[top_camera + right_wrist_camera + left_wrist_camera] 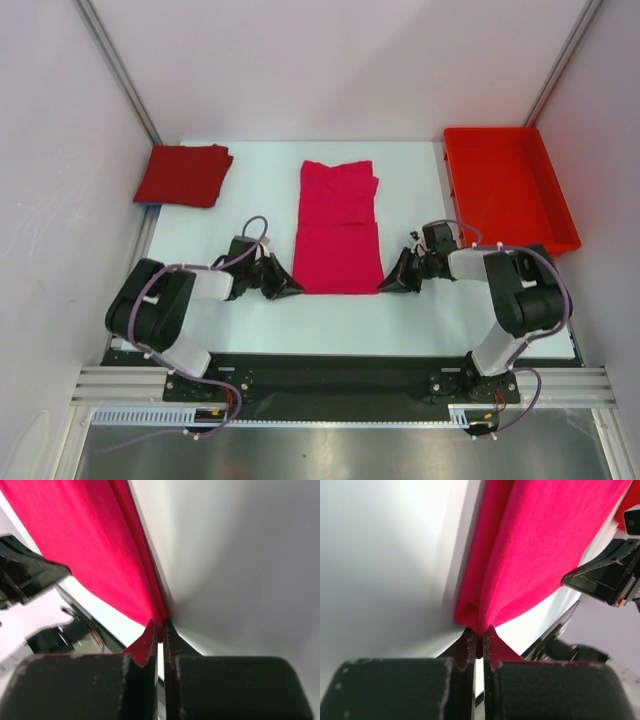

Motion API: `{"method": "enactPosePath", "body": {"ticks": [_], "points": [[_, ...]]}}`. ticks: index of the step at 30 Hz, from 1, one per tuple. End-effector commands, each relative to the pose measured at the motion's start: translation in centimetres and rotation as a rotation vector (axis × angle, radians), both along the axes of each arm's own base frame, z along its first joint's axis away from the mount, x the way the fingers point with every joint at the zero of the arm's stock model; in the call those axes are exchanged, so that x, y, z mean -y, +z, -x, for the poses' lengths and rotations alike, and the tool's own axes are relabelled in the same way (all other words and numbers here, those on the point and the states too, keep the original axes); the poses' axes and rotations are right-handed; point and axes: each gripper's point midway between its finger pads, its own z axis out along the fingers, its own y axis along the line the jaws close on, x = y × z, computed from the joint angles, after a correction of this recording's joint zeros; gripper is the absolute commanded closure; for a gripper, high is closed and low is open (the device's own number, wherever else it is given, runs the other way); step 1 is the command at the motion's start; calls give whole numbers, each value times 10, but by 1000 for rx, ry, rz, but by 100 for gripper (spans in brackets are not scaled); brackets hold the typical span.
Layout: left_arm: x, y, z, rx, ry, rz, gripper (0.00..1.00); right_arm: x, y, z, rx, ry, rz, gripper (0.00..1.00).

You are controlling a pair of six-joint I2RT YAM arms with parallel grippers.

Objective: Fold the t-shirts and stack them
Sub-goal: Fold the tshirt

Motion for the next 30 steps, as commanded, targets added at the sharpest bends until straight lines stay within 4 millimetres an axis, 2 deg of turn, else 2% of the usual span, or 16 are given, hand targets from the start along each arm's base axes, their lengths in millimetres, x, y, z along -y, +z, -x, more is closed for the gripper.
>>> {"method": "enactPosePath", "body": {"ticks": [1, 7, 12, 15, 17, 18, 21, 22, 23, 24, 25, 26, 27, 28, 29, 30], "points": [[-38, -49, 75, -155, -29, -224, 100, 13, -16, 48, -55, 11, 113, 100], [-29, -17, 123, -106, -112, -258, 100, 14, 6, 100, -57, 28, 111, 100], [-40, 41, 102, 73, -30, -277, 100, 14, 54, 102, 24, -6, 72, 100], [-36, 89, 72, 164, -20, -270, 100, 8, 81, 78, 61, -29, 32, 100], [-33, 91, 58, 140, -46, -294, 100, 2, 107, 51, 132, -18, 20, 100], [-34, 96, 46, 145, -34, -299, 100, 2, 101, 40, 108, -14, 46, 100], [-26, 122, -7, 205, -23, -291, 100, -1, 132, -16, 211, -23, 42, 100], [-24, 128, -23, 232, -24, -283, 100, 0, 121, -33, 178, -29, 55, 100], [-27, 112, -39, 177, -18, -304, 100, -2, 141, -59, 236, -34, 48, 100], [-19, 131, -61, 223, -29, -280, 100, -3, 125, -74, 197, -21, 62, 100], [-17, 132, -74, 224, -37, -276, 99, -2, 125, -89, 203, -24, 61, 100], [-14, 112, -88, 164, -52, -293, 100, -3, 129, -104, 223, -25, 62, 100], [-10, 131, -113, 219, -53, -282, 100, -8, 143, -126, 259, -23, 46, 100], [-8, 130, -124, 214, -63, -283, 100, -10, 146, -138, 268, -14, 42, 100], [-7, 114, -138, 183, -68, -302, 100, -10, 124, -153, 222, -14, 50, 100], [-4, 128, -161, 222, -59, -298, 100, -15, 141, -172, 259, -11, 27, 100]]}}
